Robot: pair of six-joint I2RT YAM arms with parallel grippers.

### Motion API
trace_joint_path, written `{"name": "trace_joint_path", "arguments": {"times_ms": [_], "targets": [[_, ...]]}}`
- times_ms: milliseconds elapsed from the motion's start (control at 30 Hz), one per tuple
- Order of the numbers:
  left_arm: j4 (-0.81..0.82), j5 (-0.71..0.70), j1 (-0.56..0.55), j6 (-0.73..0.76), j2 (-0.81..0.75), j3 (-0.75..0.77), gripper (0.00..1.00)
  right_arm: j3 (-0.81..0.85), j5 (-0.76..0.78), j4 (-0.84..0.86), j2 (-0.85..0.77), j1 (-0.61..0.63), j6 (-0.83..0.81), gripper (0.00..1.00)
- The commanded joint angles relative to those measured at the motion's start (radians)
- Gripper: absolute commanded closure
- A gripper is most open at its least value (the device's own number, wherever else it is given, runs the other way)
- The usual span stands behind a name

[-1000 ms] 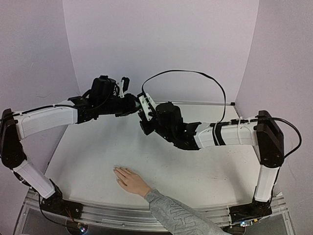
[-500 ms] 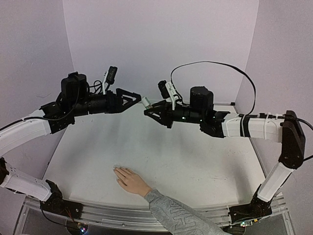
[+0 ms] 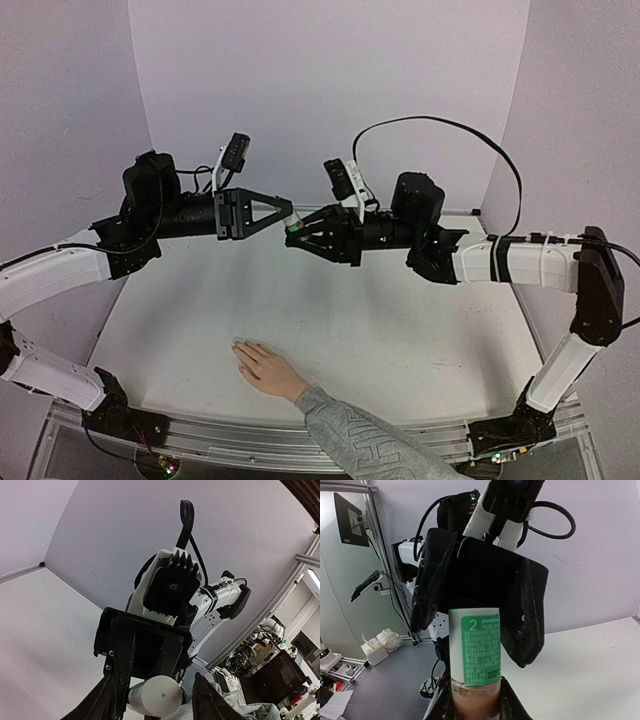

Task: Paint the nails

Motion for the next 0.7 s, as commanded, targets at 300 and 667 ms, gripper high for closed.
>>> {"name": "trace_joint_path", "arguments": {"times_ms": [300,667], "targets": [[-0.019,-0.081,-0.01,0.021,0.072,0.066,0.93,0.038,0.313,-0.083,0.004,0.014,-0.085,1.0],[-0.241,-0.331,-0.023,0.002,0.148,0.134,1.0,0.261,1.634,-0.132,0.231,0.24,-0.474,1.0]]}}
